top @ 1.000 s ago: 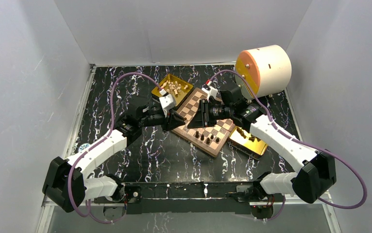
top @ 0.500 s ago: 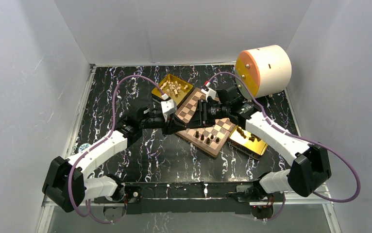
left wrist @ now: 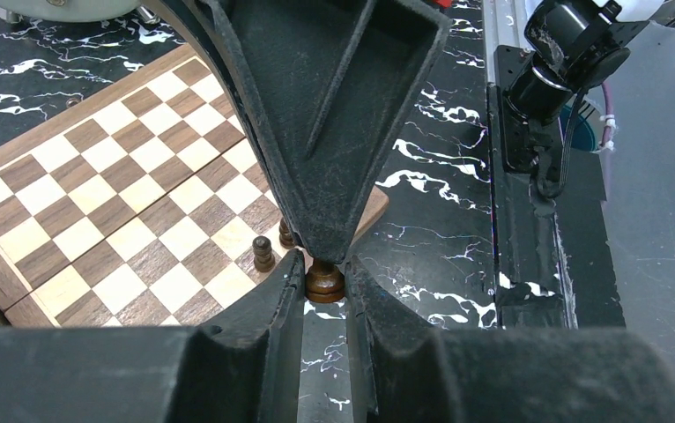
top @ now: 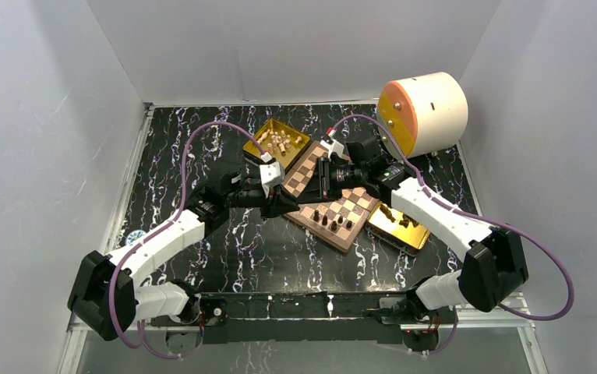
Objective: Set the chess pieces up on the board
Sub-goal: Pick up the chess piece from the chessboard.
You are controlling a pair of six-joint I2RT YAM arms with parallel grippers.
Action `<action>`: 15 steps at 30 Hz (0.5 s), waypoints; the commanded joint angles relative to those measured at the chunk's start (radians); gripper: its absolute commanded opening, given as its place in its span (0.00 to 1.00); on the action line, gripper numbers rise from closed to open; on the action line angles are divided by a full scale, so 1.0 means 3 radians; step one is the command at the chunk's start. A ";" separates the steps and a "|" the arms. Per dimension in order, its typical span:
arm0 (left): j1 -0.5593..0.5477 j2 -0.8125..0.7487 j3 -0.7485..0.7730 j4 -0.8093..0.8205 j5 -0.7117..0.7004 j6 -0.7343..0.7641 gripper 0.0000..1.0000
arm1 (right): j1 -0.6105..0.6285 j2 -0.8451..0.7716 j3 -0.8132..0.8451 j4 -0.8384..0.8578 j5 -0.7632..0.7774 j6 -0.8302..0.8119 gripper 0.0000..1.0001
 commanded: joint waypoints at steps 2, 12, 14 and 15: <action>-0.0031 -0.0048 -0.0025 -0.0004 0.0052 0.0052 0.00 | -0.0016 -0.0013 0.0032 0.0198 -0.0116 0.0044 0.20; -0.0037 -0.0178 -0.0071 -0.0205 -0.0777 -0.0048 0.90 | -0.0018 -0.0169 0.0010 -0.0042 0.0520 -0.0071 0.11; -0.0034 -0.0197 -0.0087 -0.0290 -0.0893 -0.0067 0.91 | -0.0021 -0.0196 0.0052 -0.0183 0.0801 -0.0144 0.11; -0.0032 -0.0207 -0.0088 -0.0321 -0.0939 -0.0097 0.91 | -0.0021 -0.0202 0.0064 -0.0245 0.0916 -0.0183 0.11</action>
